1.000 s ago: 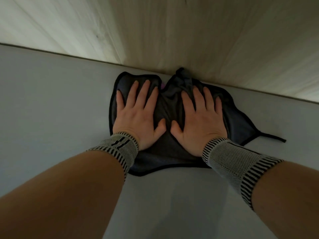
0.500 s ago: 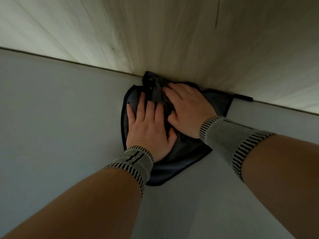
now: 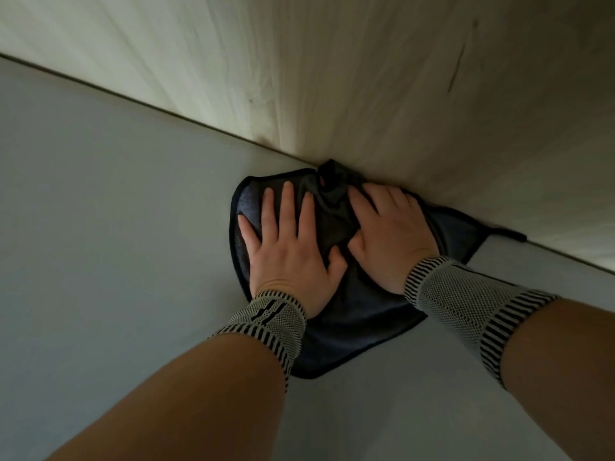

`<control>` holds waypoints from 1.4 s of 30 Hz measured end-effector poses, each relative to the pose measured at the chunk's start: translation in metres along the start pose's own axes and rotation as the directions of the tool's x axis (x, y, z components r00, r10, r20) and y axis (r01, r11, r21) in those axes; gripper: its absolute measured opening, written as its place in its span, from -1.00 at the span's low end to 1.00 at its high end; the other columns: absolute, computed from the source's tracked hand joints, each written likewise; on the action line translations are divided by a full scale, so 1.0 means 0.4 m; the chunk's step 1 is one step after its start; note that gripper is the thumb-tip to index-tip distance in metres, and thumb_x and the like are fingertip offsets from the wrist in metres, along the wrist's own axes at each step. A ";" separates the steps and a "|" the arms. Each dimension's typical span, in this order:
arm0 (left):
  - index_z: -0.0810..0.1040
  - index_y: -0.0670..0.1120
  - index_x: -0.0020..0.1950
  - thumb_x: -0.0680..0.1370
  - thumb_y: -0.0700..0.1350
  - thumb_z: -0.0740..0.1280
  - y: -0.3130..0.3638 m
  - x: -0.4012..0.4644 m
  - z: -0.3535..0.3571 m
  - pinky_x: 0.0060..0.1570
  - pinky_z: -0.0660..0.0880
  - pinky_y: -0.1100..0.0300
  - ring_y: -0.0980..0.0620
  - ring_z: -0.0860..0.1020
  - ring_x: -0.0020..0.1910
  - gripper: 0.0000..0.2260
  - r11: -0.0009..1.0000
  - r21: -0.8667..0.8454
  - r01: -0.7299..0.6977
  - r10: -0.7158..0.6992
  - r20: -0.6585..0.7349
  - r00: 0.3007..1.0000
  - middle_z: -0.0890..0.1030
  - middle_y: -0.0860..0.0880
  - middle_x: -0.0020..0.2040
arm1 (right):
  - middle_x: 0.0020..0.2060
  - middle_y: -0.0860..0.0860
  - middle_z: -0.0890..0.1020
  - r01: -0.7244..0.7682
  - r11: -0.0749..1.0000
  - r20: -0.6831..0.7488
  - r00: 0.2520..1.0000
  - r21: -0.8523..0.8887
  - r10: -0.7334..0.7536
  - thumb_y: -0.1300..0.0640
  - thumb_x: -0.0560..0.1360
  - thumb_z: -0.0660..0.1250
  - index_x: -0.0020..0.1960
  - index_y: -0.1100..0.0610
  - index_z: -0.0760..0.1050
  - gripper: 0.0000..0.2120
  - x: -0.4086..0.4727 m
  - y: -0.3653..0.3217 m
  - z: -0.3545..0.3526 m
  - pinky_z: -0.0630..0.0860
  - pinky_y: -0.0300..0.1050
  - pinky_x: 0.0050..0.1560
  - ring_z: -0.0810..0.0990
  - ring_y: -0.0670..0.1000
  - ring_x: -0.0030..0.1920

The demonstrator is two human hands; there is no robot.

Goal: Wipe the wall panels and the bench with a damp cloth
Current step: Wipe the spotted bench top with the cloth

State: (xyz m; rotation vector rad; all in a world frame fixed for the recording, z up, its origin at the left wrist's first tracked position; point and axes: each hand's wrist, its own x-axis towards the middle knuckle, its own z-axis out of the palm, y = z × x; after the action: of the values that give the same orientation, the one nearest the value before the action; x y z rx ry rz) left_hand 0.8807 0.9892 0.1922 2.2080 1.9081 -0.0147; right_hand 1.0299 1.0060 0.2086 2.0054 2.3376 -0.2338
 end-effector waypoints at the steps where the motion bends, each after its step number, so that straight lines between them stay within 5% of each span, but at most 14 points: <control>1: 0.08 -0.08 0.61 0.48 0.28 -0.05 0.002 0.000 -0.005 0.46 -0.17 -0.32 -0.18 -0.07 0.58 -0.24 1.000 0.008 -0.006 0.006 0.016 1.000 0.01 -0.13 0.62 | 0.22 0.18 0.53 -0.018 1.000 -0.020 1.000 0.014 0.018 -0.05 0.41 0.05 0.36 0.18 0.44 -0.40 -0.015 0.008 0.007 0.43 0.14 0.20 0.49 0.21 0.19; 7: -0.14 -0.03 0.62 0.46 0.27 -0.24 -0.017 0.004 -0.028 0.48 -0.27 -0.18 -0.09 -0.20 0.59 -0.24 0.998 -0.040 -0.051 0.054 0.084 0.995 -0.16 -0.08 0.63 | 0.20 0.21 0.54 -0.283 0.959 -0.035 0.958 0.018 0.284 -0.12 0.44 0.07 0.33 0.20 0.46 -0.40 -0.068 -0.001 0.014 0.40 0.26 0.18 0.47 0.27 0.20; 12: -0.15 0.04 0.62 0.59 0.19 -0.08 -0.112 0.034 -0.058 0.50 -0.24 -0.18 -0.07 -0.21 0.59 -0.37 1.000 -0.028 0.003 0.000 0.092 0.996 -0.19 -0.03 0.62 | 0.23 0.16 0.53 -0.153 0.988 0.003 0.988 0.013 0.153 -0.05 0.41 0.05 0.32 0.16 0.48 -0.42 0.020 -0.090 -0.019 0.39 0.23 0.16 0.48 0.25 0.18; 16: -0.09 -0.04 0.62 0.61 0.14 -0.03 -0.166 0.065 -0.069 0.49 -0.24 -0.20 -0.08 -0.23 0.59 -0.38 0.995 0.016 0.099 -0.100 0.084 0.991 -0.21 -0.03 0.62 | 0.41 0.06 0.33 0.043 0.999 0.052 0.998 -0.015 -0.042 -0.02 0.56 0.13 0.52 0.08 0.20 -0.46 0.162 -0.209 -0.042 0.25 0.10 0.31 0.30 0.15 0.36; 19: -0.06 -0.09 0.62 0.59 0.13 -0.08 -0.163 0.066 -0.058 0.49 -0.25 -0.19 -0.07 -0.20 0.59 -0.37 0.994 -0.002 0.105 -0.105 0.053 0.993 -0.18 -0.04 0.63 | 0.31 0.13 0.44 0.072 0.997 0.062 0.995 0.001 -0.072 -0.01 0.51 0.05 0.46 0.13 0.31 -0.45 0.182 -0.210 -0.033 0.36 0.08 0.22 0.41 0.19 0.26; 22: -0.07 -0.03 0.62 0.52 0.18 -0.15 -0.167 0.062 -0.051 0.49 -0.22 -0.20 -0.08 -0.15 0.59 -0.32 0.996 -0.001 0.085 -0.085 0.015 0.996 -0.12 -0.04 0.63 | 0.17 0.19 0.55 -0.067 0.997 -0.022 0.997 0.034 0.068 -0.07 0.44 0.05 0.33 0.16 0.47 -0.44 0.080 -0.109 -0.004 0.45 0.12 0.08 0.51 0.25 0.11; 28: -0.05 0.06 0.62 0.47 0.20 -0.20 -0.163 0.059 -0.052 0.47 -0.24 -0.24 -0.07 -0.14 0.59 -0.30 1.000 -0.027 0.008 -0.008 0.008 1.000 -0.06 -0.03 0.63 | 0.29 0.18 0.44 -0.349 0.937 0.053 0.936 -0.013 0.349 -0.12 0.45 0.08 0.40 0.14 0.37 -0.41 0.013 -0.103 -0.013 0.28 0.21 0.28 0.38 0.23 0.27; 33: 0.05 -0.03 0.62 0.48 0.19 -0.16 -0.164 0.057 -0.041 0.48 -0.20 -0.22 -0.07 -0.07 0.60 -0.29 1.000 -0.015 0.006 -0.007 -0.028 1.000 -0.01 -0.05 0.63 | 0.42 0.05 0.29 -0.098 0.995 0.002 0.995 -0.011 0.098 0.00 0.53 0.16 0.51 0.06 0.19 -0.44 0.110 -0.182 -0.003 0.16 0.15 0.36 0.24 0.13 0.39; 36: 0.03 -0.05 0.62 0.50 0.18 -0.15 -0.165 0.059 -0.045 0.50 -0.18 -0.21 -0.07 -0.09 0.60 -0.30 1.000 0.016 0.020 -0.020 -0.013 1.000 -0.03 -0.06 0.63 | 0.33 0.10 0.42 -0.017 1.000 -0.019 1.000 0.010 0.017 0.01 0.48 0.12 0.46 0.10 0.32 -0.45 0.111 -0.155 0.003 0.29 0.13 0.26 0.38 0.18 0.30; 39: 0.00 -0.05 0.62 0.49 0.18 -0.11 -0.135 0.046 -0.051 0.50 -0.14 -0.26 -0.10 -0.11 0.60 -0.29 1.000 0.029 0.008 -0.010 0.036 0.999 -0.05 -0.06 0.63 | 0.17 0.19 0.54 -0.087 0.995 -0.047 0.995 0.050 0.089 -0.06 0.39 0.05 0.32 0.14 0.48 -0.41 0.041 -0.067 0.007 0.43 0.12 0.09 0.51 0.25 0.12; 42: -0.01 -0.05 0.62 0.49 0.20 -0.06 -0.036 0.001 -0.037 0.47 -0.16 -0.30 -0.13 -0.11 0.59 -0.27 0.996 -0.010 -0.083 0.084 0.064 0.994 -0.07 -0.08 0.63 | 0.23 0.19 0.48 -0.236 0.972 0.044 0.971 0.007 0.236 -0.17 0.39 0.00 0.36 0.14 0.41 -0.35 -0.068 0.039 -0.010 0.38 0.15 0.19 0.44 0.25 0.19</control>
State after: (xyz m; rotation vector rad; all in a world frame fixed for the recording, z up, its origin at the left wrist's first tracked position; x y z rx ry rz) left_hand 0.8646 0.9940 0.2042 2.2523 1.7786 -0.0647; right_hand 1.0496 0.9824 0.2151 2.2352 2.0520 -0.2764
